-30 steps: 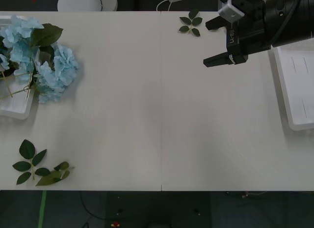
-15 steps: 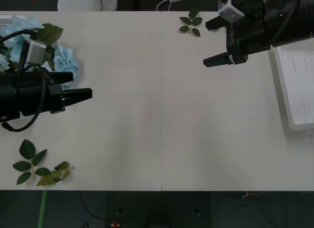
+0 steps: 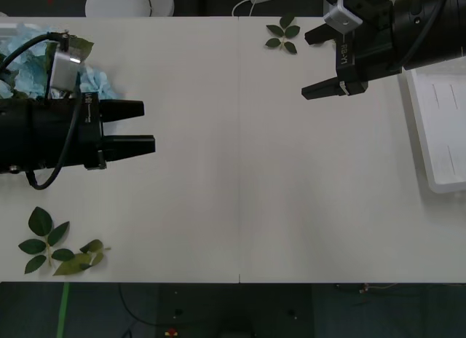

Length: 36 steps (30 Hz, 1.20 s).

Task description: Place the red flowers into the right box and the blue flowers into the left box. If a person shows an open palm, hand one flower to the person first, then continue sorting.

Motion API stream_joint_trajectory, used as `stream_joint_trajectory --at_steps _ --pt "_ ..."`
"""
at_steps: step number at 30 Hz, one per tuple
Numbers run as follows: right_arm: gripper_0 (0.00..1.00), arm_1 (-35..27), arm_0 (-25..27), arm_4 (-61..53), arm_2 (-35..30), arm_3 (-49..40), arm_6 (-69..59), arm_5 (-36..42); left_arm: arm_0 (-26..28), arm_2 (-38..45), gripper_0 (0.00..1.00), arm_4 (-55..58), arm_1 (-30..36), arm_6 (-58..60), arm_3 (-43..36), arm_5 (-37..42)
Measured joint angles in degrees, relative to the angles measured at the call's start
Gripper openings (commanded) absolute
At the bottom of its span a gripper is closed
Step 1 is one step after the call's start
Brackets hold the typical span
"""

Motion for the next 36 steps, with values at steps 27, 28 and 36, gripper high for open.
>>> stream_joint_trajectory --at_steps 27,28,36 --pt "1.00 -0.01 0.00 0.01 0.01 -0.01 0.00 -0.03 -0.02 -16.97 1.00 39.61 27.49 -18.46 3.93 -8.21" --pt "1.00 -0.01 0.00 0.01 0.01 -0.01 0.00 -0.03 -0.02 -16.97 1.00 39.64 27.49 -18.46 3.93 -8.22" --pt "1.00 -0.01 0.00 0.01 0.01 -0.01 0.00 -0.03 -0.02 -16.97 1.00 39.73 27.49 -18.46 3.92 -8.28"
